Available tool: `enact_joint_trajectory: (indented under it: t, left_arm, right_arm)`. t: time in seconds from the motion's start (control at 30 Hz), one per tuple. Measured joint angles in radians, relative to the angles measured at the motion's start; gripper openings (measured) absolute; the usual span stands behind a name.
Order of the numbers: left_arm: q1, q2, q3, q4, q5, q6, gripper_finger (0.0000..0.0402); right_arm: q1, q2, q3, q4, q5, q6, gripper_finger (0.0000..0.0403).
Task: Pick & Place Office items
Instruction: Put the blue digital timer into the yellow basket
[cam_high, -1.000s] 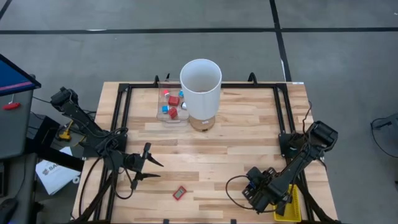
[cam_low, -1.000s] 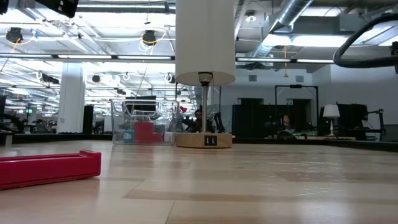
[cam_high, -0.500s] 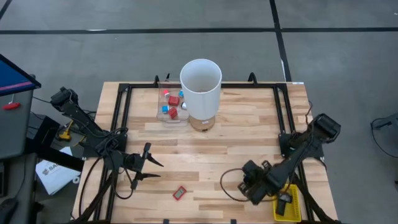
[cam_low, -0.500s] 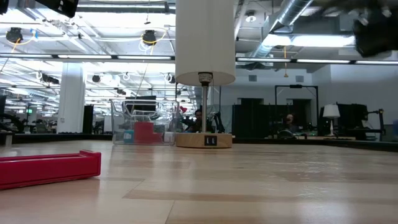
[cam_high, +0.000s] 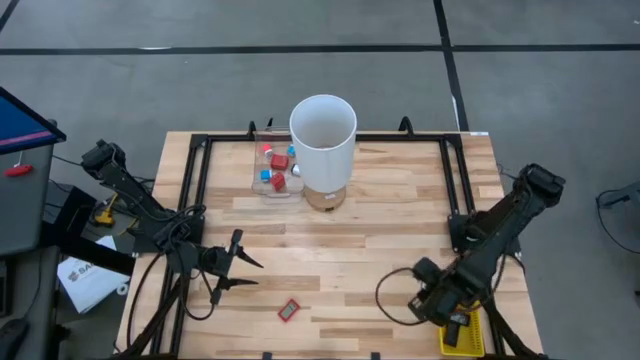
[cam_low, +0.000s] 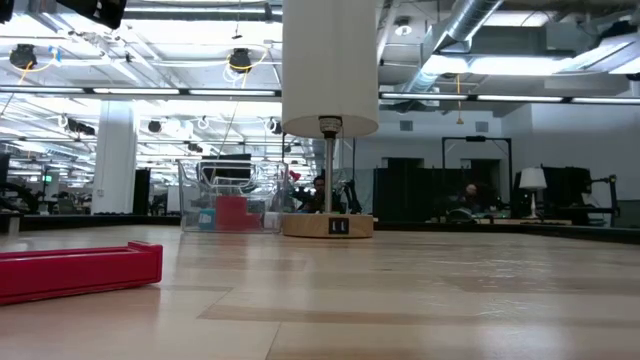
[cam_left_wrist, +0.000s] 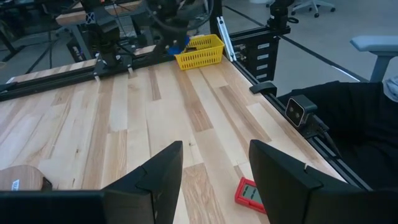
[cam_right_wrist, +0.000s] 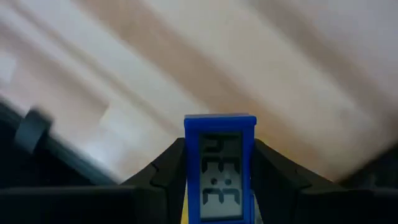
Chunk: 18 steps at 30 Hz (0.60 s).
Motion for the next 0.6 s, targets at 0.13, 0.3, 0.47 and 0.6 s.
enact_joint_trajectory:
  t: [0.13,0.3,0.47,0.6]
  left_arm:
    - [0.0,0.0,0.0,0.01,0.0,0.0,0.0182]
    - [0.0,0.0,0.0,0.01,0.0,0.0,0.0182]
    - [0.0,0.0,0.0,0.008,0.0,0.006,0.0182]
    - [0.0,0.0,0.0,0.01,0.0,0.007,0.0182]
  right_arm:
    - [0.053,-0.032,0.037,-0.043,-0.076,0.08,0.0135]
    - [0.145,-0.03,0.069,-0.126,-0.118,0.209,0.0136]
    - [0.212,-0.03,0.053,-0.123,-0.135,0.342,0.0136]
    - [0.233,-0.029,0.037,-0.124,-0.135,0.402,0.0136]
